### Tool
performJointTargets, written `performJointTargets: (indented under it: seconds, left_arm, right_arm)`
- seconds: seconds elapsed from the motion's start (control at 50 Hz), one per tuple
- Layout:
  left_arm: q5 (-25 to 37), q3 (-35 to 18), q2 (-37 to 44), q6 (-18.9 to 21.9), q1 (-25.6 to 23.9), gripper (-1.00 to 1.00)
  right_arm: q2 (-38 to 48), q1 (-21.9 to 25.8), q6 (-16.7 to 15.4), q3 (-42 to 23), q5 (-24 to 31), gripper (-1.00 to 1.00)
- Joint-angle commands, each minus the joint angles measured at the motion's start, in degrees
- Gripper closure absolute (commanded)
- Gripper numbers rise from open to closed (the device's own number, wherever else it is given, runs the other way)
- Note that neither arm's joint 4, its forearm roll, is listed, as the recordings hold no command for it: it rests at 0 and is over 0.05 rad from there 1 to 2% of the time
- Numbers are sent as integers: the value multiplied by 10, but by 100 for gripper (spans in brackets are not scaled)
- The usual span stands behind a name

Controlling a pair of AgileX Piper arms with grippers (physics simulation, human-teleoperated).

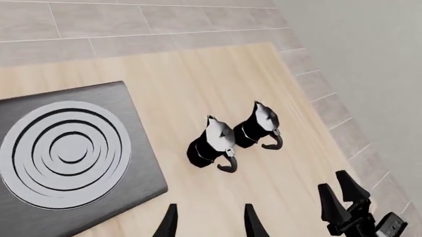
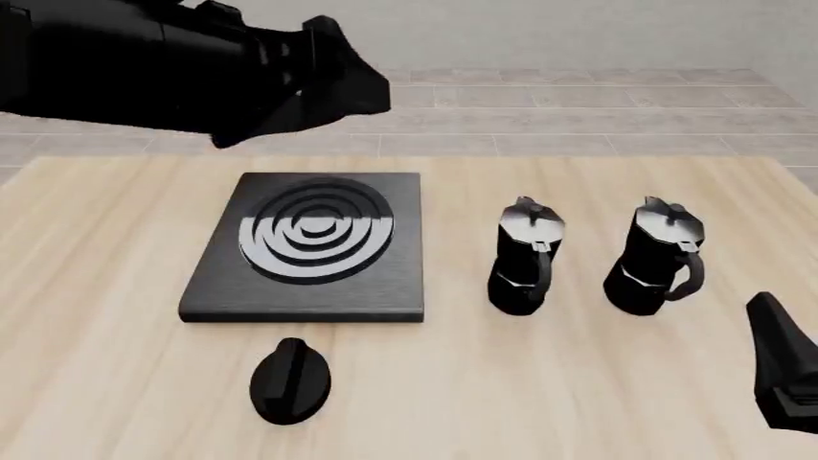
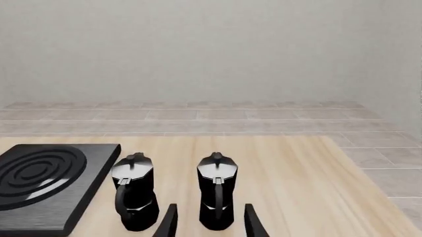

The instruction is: Put both moka pots on the stove.

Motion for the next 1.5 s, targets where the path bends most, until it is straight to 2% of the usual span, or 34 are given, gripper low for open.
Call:
performJointTargets:
  seconds: [0.02, 0.2, 0.3, 0.64, 1.02, 1.5]
  left_arm:
    - [-15, -46, 53, -22, -22, -100]
    - [-42, -63, 77, -42, -40, -100]
    - [-70, -54, 92, -61, -46, -100]
    - [-137, -34, 137, -87, -44, -100]
    - [-199, -6, 184, -104, -43, -100]
    - [-237, -1, 238, -113, -50, -100]
  right_arm:
    - [0, 0, 0, 0, 0, -100]
    - [0, 0, 0, 0, 0, -100]
    - [0, 0, 0, 0, 0, -100]
    - [0, 0, 0, 0, 0, -100]
    - [0, 0, 0, 0, 0, -100]
    - [0, 0, 0, 0, 0, -100]
